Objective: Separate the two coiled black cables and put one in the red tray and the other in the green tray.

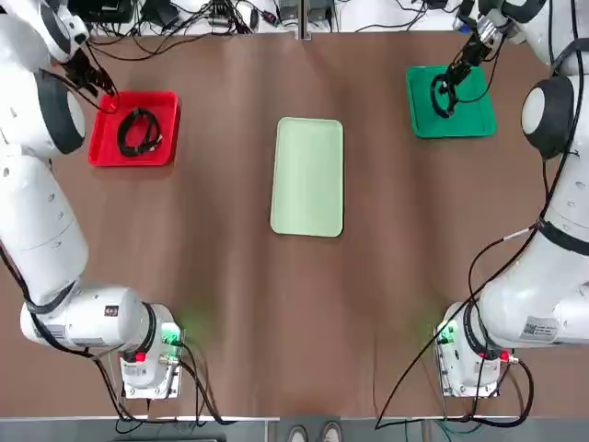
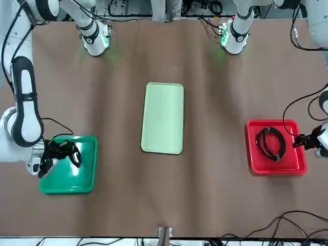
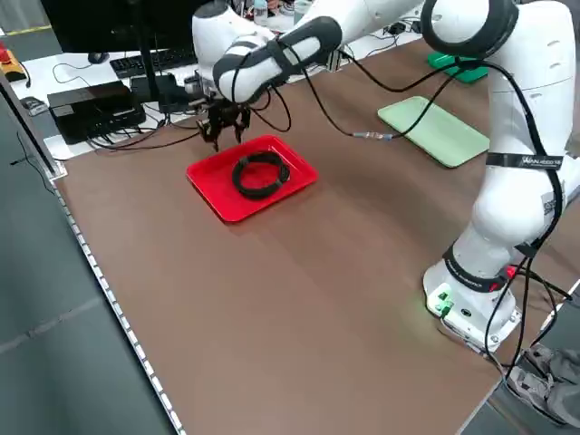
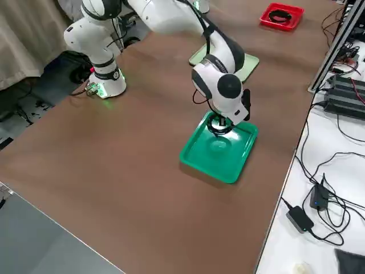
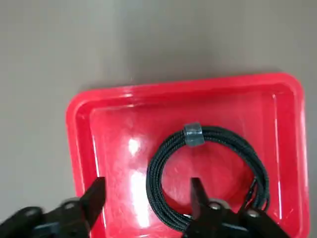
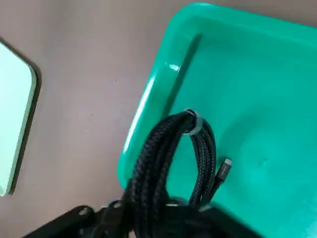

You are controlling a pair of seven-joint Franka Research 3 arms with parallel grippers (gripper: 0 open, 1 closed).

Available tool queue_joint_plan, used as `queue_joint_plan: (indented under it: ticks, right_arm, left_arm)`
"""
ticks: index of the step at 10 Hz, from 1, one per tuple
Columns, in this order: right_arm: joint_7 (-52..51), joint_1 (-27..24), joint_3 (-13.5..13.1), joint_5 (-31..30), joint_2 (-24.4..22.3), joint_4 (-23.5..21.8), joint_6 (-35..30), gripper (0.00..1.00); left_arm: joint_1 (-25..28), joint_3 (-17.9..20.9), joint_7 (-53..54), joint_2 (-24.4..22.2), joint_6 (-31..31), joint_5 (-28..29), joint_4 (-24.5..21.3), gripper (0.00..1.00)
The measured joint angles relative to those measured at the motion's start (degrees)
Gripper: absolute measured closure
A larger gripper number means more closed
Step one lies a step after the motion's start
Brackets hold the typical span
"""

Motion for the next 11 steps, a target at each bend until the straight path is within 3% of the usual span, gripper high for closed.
queue_joint_plan:
  ticks: [1,2,4,5,9,11]
  right_arm:
    - [-0.43,-0.36,-0.02,0.04,0.12,0.06,0.0,0.54]
    - [-1.42,-0.58,-0.04,0.09,0.29,0.19,0.0,0.38]
    - [-2.94,-0.65,-0.04,0.13,0.38,0.75,0.0,0.07]
    - [-3.13,-0.65,-0.02,0.14,0.39,1.01,0.0,0.0]
    - [-3.19,-0.6,0.03,0.16,0.37,1.89,-0.12,0.0]
    - [-1.49,-0.54,-0.22,-0.77,-0.71,4.7,-1.34,0.0]
  left_arm:
    - [-0.23,-0.07,-0.05,-2.03,-0.03,0.28,0.31,0.01]
    - [-0.56,-0.52,-1.23,-4.86,-0.33,1.59,0.39,0.0]
    - [-0.82,-4.64,-10.71,-11.62,-4.34,9.94,0.45,0.0]
    - [-0.88,-7.88,-17.13,-14.78,-7.62,14.04,0.51,0.0]
    - [-1.01,-18.79,-35.99,-24.2,-21.54,22.5,1.71,0.0]
    - [-1.0,-23.09,-41.7,-28.42,-27.8,24.42,3.12,0.0]
